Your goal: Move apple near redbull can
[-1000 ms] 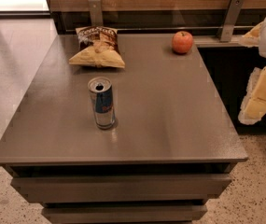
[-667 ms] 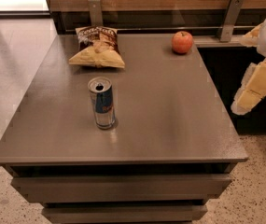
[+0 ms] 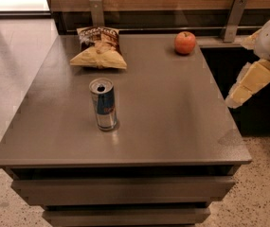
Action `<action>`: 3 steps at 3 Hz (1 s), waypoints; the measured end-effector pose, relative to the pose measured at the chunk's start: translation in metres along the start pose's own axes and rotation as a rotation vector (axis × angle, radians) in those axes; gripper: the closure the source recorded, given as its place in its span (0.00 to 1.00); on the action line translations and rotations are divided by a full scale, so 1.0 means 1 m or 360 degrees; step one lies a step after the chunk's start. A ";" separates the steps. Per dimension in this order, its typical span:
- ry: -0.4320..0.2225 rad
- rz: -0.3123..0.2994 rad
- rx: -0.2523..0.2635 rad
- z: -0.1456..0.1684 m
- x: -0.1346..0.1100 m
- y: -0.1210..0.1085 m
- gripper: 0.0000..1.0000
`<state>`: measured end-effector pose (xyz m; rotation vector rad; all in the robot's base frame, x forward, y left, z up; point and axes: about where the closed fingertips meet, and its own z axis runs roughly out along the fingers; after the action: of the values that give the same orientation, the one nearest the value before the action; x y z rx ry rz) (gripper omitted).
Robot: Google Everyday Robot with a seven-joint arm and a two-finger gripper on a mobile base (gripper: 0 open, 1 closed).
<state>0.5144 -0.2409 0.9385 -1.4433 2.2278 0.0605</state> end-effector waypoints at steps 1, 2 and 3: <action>-0.0097 0.0041 0.0038 0.005 -0.008 -0.017 0.00; -0.0244 0.0103 0.0097 0.010 -0.017 -0.049 0.00; -0.0377 0.0156 0.0116 0.023 -0.028 -0.083 0.00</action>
Offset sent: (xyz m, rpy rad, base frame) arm 0.0998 -0.0168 0.0228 0.2567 -0.1909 -0.0970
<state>0.6041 -0.2466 0.9477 -1.2199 2.0831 0.1717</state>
